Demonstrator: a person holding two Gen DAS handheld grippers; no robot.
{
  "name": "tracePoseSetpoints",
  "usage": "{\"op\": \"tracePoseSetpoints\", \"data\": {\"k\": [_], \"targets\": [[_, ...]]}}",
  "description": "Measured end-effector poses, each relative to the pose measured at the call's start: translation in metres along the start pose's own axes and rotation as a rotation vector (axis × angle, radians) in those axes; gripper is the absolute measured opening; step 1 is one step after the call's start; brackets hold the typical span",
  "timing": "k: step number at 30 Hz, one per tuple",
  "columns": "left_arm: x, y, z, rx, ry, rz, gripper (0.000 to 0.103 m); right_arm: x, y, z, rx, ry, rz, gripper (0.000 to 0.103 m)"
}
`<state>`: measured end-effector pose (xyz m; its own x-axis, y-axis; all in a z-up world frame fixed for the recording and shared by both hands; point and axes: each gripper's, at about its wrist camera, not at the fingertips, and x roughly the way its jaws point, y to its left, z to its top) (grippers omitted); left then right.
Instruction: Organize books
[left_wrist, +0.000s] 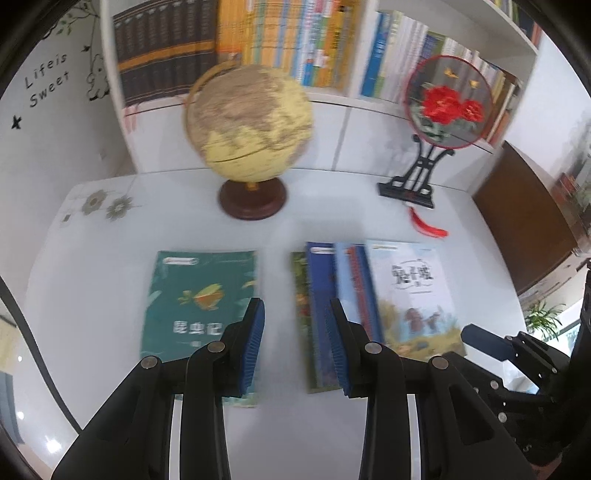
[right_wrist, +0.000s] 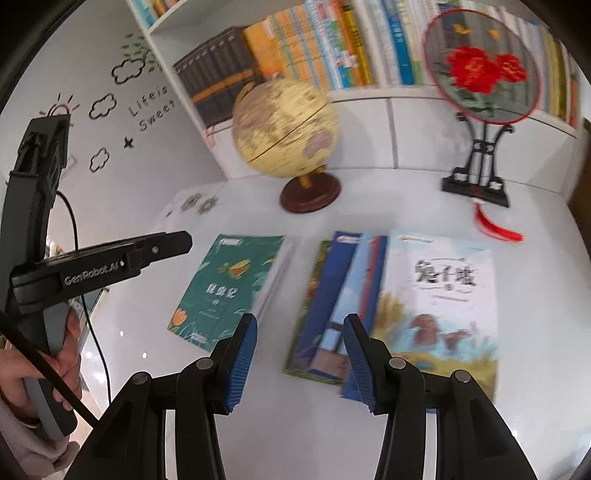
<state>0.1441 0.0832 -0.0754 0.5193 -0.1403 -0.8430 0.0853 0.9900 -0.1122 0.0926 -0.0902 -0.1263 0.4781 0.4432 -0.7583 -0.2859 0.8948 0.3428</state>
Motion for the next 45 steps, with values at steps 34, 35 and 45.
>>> {"op": "tracePoseSetpoints", "data": {"k": [34, 35, 45], "targets": [[0.159, -0.098, -0.035, -0.053, 0.255, -0.293, 0.032, 0.040, -0.219, -0.037, 0.340, 0.100, -0.014, 0.048], [0.163, -0.098, -0.036, -0.060, 0.267, -0.294, 0.032, 0.044, -0.221, -0.038, 0.347, 0.106, -0.010, 0.048], [0.173, -0.089, -0.031, -0.098, 0.250, -0.336, 0.044, 0.072, -0.231, -0.042, 0.365, 0.141, 0.013, 0.048]]}}
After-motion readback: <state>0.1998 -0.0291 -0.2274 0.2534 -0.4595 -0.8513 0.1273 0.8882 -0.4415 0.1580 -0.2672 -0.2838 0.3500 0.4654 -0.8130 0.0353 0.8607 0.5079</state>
